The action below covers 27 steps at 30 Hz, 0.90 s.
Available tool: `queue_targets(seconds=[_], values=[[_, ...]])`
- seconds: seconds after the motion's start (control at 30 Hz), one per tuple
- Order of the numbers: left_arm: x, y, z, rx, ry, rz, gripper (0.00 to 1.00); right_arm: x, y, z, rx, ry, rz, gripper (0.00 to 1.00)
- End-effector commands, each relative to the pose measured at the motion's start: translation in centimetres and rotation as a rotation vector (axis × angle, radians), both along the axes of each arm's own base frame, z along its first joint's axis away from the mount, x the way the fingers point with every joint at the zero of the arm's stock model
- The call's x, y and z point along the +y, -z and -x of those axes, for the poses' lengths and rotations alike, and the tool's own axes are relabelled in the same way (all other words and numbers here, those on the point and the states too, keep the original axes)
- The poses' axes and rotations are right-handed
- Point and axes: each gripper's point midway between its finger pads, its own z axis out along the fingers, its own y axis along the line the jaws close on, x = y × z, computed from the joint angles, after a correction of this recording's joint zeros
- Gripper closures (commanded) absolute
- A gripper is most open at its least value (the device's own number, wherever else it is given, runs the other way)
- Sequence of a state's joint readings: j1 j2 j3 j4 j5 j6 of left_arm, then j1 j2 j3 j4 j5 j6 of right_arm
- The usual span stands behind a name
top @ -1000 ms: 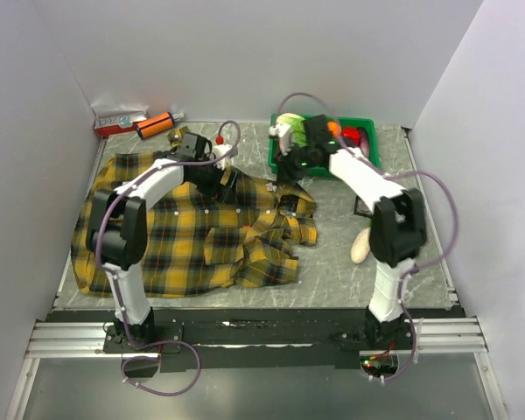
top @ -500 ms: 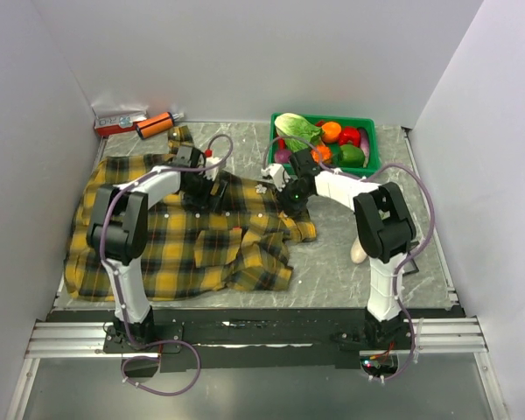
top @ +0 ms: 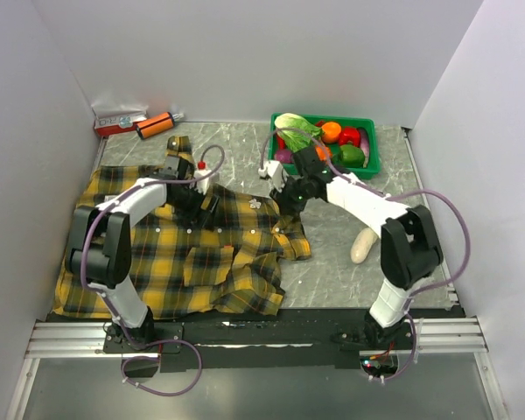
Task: Remove the brooch from the garment
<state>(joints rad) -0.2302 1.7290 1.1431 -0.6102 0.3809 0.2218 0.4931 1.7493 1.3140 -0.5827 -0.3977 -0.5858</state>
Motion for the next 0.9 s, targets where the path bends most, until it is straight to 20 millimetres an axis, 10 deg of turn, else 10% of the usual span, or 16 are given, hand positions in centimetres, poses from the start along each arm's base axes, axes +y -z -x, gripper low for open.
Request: queue_targets(seconds=[0.0,0.33,0.63,0.77,0.87], values=[[-2.8,-7.2,-2.6,-0.134,0.02,0.179,0.08,3.4,-4.9,-2.1,-0.164,-0.14,-0.166,0.6],[-0.5,-9.9,-5.5,-0.146,-0.106,0.224,0.08,7.5,-1.3,-9.7,-0.135,-0.033,-0.151,0.51],[0.6,-9.6,-5.9,-0.138,-0.133,0.214,0.09,9.0,1.6,-8.7,-0.081,-0.094,-0.117,0.41],[0.4,-9.3,-5.6,-0.119,-0.146,0.237,0.09,8.9,3.1,-8.1,-0.047,-0.094,-0.101,0.11],[0.3,-9.2,-5.4,-0.105,-0.144,0.24,0.09,8.9,4.3,-8.1,-0.048,-0.083,-0.066,0.1]])
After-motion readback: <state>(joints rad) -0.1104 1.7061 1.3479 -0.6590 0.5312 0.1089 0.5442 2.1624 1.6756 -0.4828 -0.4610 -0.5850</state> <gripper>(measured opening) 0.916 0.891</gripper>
